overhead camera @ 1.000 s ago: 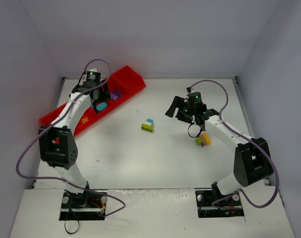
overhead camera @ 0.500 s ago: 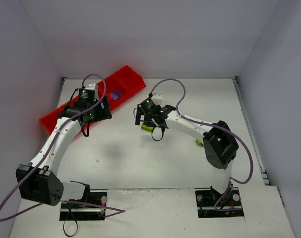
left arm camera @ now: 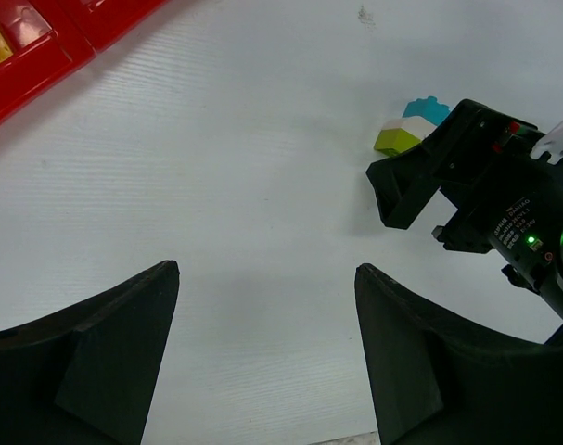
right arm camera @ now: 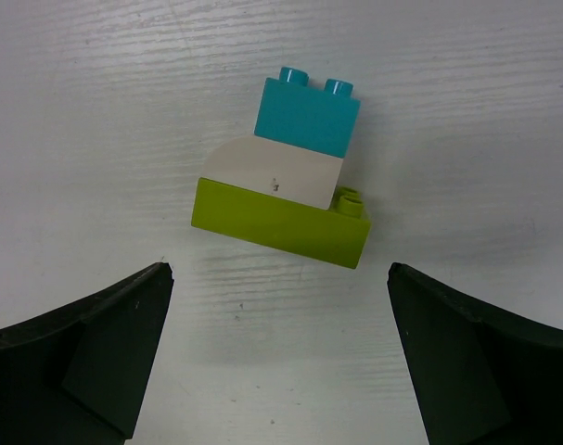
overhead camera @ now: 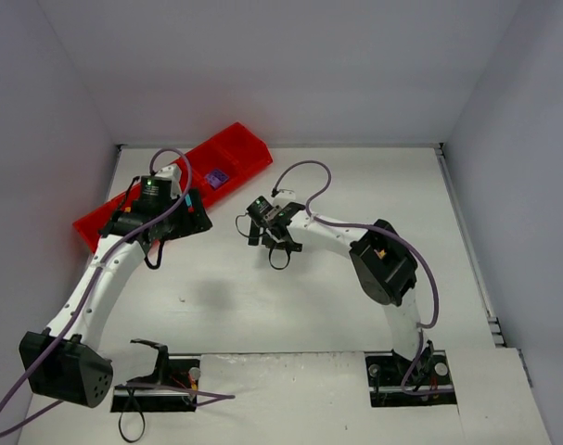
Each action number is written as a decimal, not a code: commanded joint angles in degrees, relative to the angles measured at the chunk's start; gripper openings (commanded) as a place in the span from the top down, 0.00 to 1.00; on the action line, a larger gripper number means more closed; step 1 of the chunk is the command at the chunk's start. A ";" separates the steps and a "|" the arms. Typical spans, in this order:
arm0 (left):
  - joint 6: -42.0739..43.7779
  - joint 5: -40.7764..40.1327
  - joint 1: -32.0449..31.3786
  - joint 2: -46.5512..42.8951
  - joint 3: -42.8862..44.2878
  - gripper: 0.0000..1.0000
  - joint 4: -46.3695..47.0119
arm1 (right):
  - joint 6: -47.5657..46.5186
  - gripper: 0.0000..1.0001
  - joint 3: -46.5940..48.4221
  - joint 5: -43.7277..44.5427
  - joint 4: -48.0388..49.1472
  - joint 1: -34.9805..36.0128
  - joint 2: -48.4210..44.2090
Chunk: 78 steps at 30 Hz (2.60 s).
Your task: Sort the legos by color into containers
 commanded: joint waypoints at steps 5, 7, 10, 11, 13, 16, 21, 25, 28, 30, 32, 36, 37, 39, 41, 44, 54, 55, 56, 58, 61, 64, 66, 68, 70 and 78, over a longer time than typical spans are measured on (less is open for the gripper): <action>-0.06 1.57 -0.03 -1.50 0.20 0.30 1.31 | 3.24 0.03 4.67 4.33 -0.98 -0.62 4.26; -0.05 2.01 -0.03 -1.23 0.11 0.30 1.22 | 4.03 0.04 5.20 4.60 -0.98 -0.70 5.23; 0.03 2.27 -0.03 -1.32 -0.33 0.30 1.31 | 4.82 0.06 5.46 4.69 -0.98 -1.49 6.29; 0.03 2.28 -0.03 -1.32 -0.41 0.30 1.31 | 5.17 0.07 5.55 4.69 -0.98 -1.67 6.72; 0.03 2.36 -0.03 -1.32 -0.68 0.30 1.22 | 5.26 0.08 5.73 4.69 -0.98 -2.28 7.16; 0.03 2.45 -0.03 -1.32 -0.94 0.30 1.48 | 5.17 0.16 5.64 4.51 -0.98 -2.99 7.69; -0.14 2.89 -0.03 -0.97 -1.21 0.30 2.18 | 2.72 0.43 3.01 3.99 -0.72 -3.08 6.82; -0.06 4.03 -0.03 -0.27 -0.94 0.30 3.06 | -3.78 0.86 -0.15 2.75 2.00 -2.73 4.72; 0.03 5.26 -0.03 0.52 -0.68 0.30 3.85 | -11.68 1.00 -5.94 0.65 7.17 -2.73 0.34; 0.12 7.19 -0.03 0.79 -0.42 0.30 4.73 | -19.21 1.00 -12.77 -2.50 15.25 -2.73 -3.27; 0.21 8.86 -0.03 1.23 -0.24 0.30 6.31 | -24.16 1.00 -16.93 -4.01 23.05 -2.55 -9.07; 0.12 15.26 0.06 2.28 0.02 0.30 9.47 | -38.04 1.00 -25.81 -11.12 33.98 -2.46 -18.04; -0.14 16.50 0.06 2.89 0.11 0.30 10.09 | -42.42 1.00 -28.35 -14.01 35.57 -2.37 -20.93; -0.32 20.18 0.06 3.51 0.55 0.30 12.20 | -46.75 1.00 -29.69 -18.14 38.30 -2.46 -23.23; -0.41 22.22 0.06 4.30 0.90 0.30 14.13 | -50.79 1.00 -30.31 -22.55 38.75 -2.37 -25.96; -0.76 26.79 0.06 5.62 1.60 0.30 16.33 | -53.53 1.00 -30.75 -27.90 38.83 -2.37 -29.12; -2.60 38.31 -0.12 10.45 3.89 0.30 21.00 | -54.85 1.00 -30.75 -37.59 39.10 -2.46 -38.09; -2.87 38.75 -0.12 10.80 4.50 0.30 21.08 | -55.12 1.00 -30.75 -37.68 39.10 -2.46 -38.44; -3.65 39.71 -0.29 11.50 4.77 0.30 21.17 | -55.29 1.00 -30.57 -37.76 38.92 -2.46 -38.88; -4.10 40.42 -0.73 12.30 5.55 0.30 21.35 | -55.38 1.00 -30.49 -37.77 38.92 -2.37 -39.15; -4.10 41.04 -2.05 13.44 6.18 0.30 20.82 | -55.47 1.00 -30.31 -37.85 38.92 -2.46 -39.15; -4.89 42.44 -3.10 13.88 6.00 0.30 22.05 | -55.39 1.00 -30.31 -38.29 39.01 -2.37 -39.06; -4.89 42.88 -3.63 14.23 5.91 0.30 21.96 | -55.30 1.00 -30.39 -38.03 39.01 -2.46 -39.15; -4.63 42.97 -3.98 14.59 5.82 0.33 21.35 | -55.21 1.00 -30.66 -37.59 39.27 -2.37 -39.59; -4.19 42.45 -4.16 15.03 5.91 0.35 20.21 | -54.95 1.00 -30.83 -37.15 39.45 -2.37 -39.77; -4.19 43.58 -4.95 15.73 5.82 0.50 20.56 | -54.15 1.00 -31.36 -36.54 40.24 -2.46 -40.21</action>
